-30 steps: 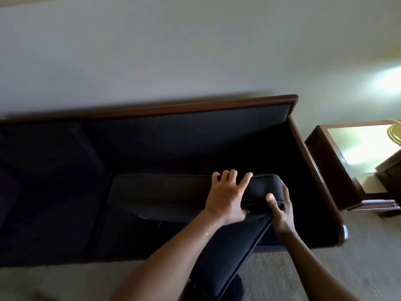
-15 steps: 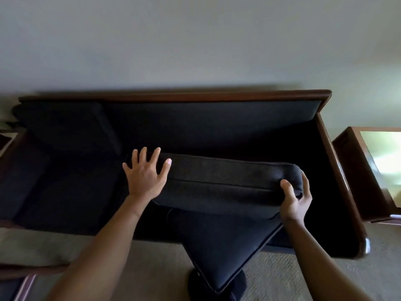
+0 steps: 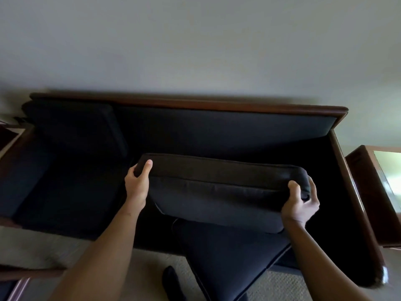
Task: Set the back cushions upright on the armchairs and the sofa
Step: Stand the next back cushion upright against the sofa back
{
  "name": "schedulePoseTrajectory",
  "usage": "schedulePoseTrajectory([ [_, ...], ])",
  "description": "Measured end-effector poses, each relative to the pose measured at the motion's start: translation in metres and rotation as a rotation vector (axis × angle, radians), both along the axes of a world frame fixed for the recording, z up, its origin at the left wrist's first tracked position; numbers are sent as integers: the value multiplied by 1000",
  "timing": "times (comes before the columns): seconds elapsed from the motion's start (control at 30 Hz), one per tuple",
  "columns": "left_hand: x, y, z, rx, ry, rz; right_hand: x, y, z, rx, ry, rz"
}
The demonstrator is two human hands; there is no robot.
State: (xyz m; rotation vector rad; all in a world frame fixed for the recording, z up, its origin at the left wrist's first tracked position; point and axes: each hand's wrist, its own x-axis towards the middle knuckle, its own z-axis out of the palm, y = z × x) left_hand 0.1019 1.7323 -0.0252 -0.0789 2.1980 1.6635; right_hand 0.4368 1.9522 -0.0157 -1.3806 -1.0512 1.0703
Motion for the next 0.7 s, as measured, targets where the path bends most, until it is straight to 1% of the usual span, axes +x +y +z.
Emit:
schedulePoseTrajectory([
  [0.13, -21, -6, -2, 31, 30, 74, -37, -10, 13, 33, -34, -44],
  [0.27, -69, -19, 1, 40, 38, 121, -90, -17, 23, 6, -35, -44],
  [0.5, -187, -29, 15, 47, 108, 84, -211, -25, 34, 14, 20, -60],
  [0.7, -286, -10, 25, 72, 167, 42, -312, -2, 26, -2, 35, -97],
])
